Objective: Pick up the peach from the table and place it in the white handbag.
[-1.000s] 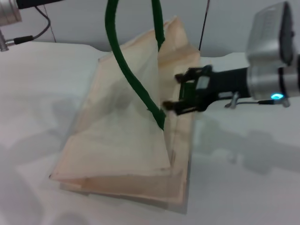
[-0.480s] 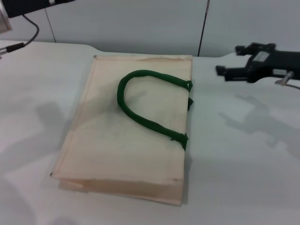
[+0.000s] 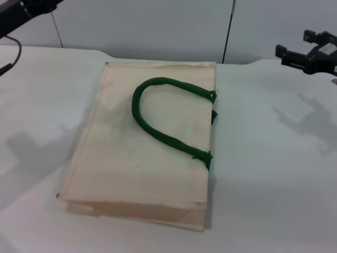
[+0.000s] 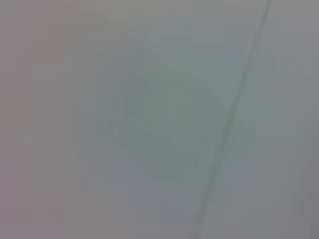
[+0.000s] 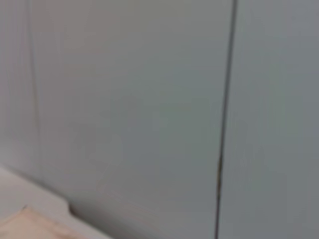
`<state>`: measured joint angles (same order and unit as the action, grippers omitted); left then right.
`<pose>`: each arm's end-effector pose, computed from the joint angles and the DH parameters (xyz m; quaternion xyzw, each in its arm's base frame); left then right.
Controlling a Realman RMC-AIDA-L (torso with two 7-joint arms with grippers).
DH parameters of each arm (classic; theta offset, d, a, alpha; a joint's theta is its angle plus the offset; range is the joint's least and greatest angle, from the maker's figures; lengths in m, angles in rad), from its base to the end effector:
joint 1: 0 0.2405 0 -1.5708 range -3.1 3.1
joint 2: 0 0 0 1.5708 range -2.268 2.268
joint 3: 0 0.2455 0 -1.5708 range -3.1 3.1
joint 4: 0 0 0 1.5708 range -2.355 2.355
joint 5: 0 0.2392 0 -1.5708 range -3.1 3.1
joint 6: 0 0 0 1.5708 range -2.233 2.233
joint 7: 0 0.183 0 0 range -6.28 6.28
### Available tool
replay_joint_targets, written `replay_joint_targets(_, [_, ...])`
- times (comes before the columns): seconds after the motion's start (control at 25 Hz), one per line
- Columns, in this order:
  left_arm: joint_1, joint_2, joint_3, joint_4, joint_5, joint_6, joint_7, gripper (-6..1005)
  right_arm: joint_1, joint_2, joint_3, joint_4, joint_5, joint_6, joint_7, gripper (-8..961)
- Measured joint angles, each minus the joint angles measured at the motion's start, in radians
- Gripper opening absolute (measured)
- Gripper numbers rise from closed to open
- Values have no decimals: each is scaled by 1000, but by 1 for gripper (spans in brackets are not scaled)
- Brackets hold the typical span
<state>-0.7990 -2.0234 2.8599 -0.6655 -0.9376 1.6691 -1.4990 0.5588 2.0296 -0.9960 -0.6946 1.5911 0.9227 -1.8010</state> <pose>-0.2418 0.4300 0.1094 -0.7823 -0.2768 -0.4674 0.3049 0.2470 0.4717 0.0141 -0.8702 0.2141 0.2272 0.3811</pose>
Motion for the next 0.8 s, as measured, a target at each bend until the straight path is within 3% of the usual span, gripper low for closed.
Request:
replay_joint_targets(0.28, [70, -4, -4, 111, -106, -128, 178, 732, -14, 1, 3, 192, 392, -5, -353, 901])
replay_joint_targets(0.56, [135, -7, -8, 311, -262, -285, 512, 732, -8, 4, 3, 394, 743, 45, -721, 900])
replay_joint_targets(0.8, [171, -8, -9, 431, -389, -367, 719, 732, -5, 4, 4, 511, 1000, 91, -886, 899])
